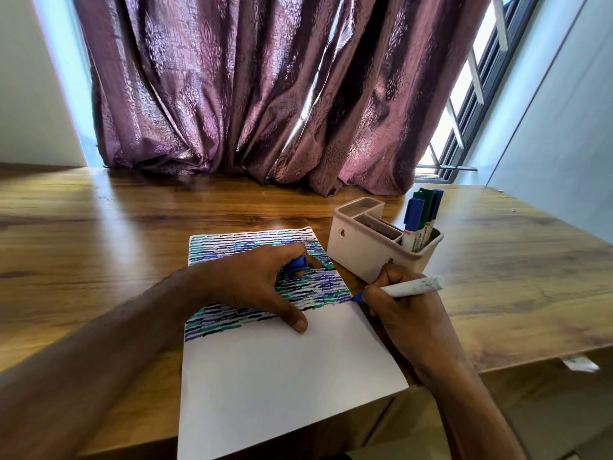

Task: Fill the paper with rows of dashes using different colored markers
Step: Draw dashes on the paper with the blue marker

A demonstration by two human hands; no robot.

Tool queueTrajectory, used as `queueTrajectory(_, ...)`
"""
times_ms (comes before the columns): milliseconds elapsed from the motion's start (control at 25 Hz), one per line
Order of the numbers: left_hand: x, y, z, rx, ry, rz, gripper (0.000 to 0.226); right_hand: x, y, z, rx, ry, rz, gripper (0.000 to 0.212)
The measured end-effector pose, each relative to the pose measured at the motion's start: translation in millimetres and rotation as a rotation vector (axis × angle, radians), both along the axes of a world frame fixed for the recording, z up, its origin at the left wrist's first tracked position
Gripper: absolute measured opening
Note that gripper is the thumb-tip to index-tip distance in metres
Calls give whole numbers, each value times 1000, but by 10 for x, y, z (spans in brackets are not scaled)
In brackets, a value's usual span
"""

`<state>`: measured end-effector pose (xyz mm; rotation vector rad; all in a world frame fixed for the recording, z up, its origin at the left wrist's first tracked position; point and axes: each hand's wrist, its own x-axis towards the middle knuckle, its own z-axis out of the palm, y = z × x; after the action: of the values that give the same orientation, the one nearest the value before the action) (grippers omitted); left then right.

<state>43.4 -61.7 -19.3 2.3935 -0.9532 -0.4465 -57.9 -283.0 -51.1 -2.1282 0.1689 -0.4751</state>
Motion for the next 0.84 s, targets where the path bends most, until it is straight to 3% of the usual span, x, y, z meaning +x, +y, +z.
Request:
queueTrajectory(560, -13, 20, 7, -11, -15, -32, 81, 2, -10, -14, 18, -39, 0, 15)
queueTrajectory(680, -61, 13, 24, -182, -106, -7, 59, -97, -21, 16, 211, -108, 48, 11)
queueTrajectory(760, -85, -19, 55, -329, -118, 2, 30, -165, -10, 53, 383, -138, 132, 20)
queueTrajectory(840, -84, -47, 60, -377, -176, -32, 18, -191, 2, 62, 463, -155, 200, 35)
